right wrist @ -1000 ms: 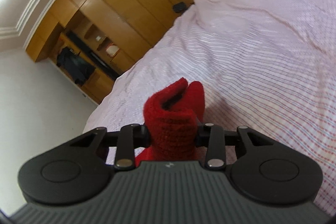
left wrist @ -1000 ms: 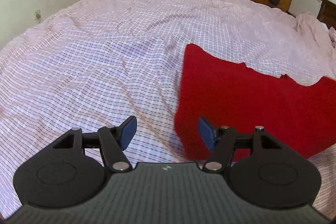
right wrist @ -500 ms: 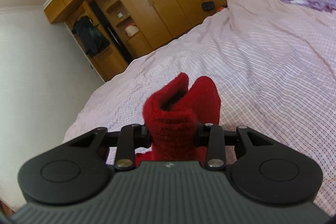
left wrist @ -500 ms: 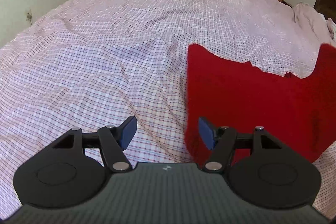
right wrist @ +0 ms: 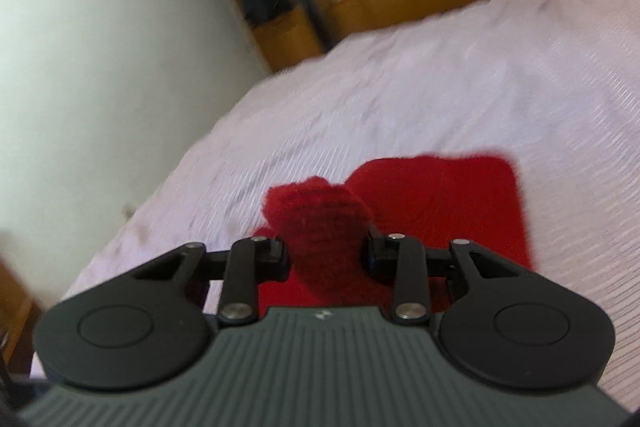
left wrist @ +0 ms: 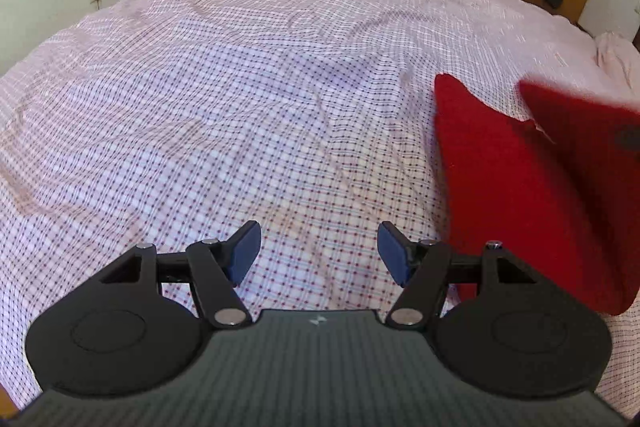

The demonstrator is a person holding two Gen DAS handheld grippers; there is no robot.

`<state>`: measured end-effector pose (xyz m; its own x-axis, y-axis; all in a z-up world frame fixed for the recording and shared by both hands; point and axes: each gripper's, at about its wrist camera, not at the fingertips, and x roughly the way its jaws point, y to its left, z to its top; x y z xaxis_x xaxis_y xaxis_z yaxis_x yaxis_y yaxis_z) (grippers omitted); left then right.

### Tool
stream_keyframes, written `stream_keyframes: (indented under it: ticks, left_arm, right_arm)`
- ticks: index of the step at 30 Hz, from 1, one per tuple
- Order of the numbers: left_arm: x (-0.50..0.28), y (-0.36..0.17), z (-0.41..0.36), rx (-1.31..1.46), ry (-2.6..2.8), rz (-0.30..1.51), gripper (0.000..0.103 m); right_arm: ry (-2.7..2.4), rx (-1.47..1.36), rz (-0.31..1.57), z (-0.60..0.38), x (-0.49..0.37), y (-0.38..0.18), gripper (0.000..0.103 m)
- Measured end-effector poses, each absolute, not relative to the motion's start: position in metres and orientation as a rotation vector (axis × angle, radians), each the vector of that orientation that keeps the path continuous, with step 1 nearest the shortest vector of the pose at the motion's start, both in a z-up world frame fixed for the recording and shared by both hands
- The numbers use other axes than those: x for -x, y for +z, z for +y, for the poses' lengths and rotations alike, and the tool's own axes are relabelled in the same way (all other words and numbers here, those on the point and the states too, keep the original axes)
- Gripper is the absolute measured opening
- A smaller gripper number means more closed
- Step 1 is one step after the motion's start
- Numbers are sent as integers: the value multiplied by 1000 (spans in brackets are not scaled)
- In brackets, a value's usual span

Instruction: Fold small clothes

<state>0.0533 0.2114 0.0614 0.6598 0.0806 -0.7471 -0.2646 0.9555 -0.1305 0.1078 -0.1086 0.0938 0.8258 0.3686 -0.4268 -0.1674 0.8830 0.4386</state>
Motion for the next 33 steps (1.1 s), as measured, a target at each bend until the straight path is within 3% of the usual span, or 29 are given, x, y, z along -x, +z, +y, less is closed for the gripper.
stream_keyframes:
  ticks: [4, 9, 19, 25, 29, 33]
  left_arm:
    - [-48, 59, 218, 273, 188, 823, 70]
    - [-50, 52, 220, 300, 170, 835, 70]
    - [-53, 56, 243, 274, 186, 819, 70]
    - [-55, 64, 256, 259, 206, 799, 70]
    - [-61, 72, 252, 242, 191, 797, 70]
    - [-72, 87, 236, 192, 164, 770, 70]
  right_arm:
    - [323, -389, 577, -97, -108, 60, 36]
    - [302, -360, 563, -96, -105, 70, 36]
    - [311, -296, 362, -56, -90, 109, 35]
    - [394, -185, 509, -14, -78, 68, 35]
    - [387, -154, 526, -14, -66, 69, 40]
    - [385, -189, 541, -21, -58, 83, 54]
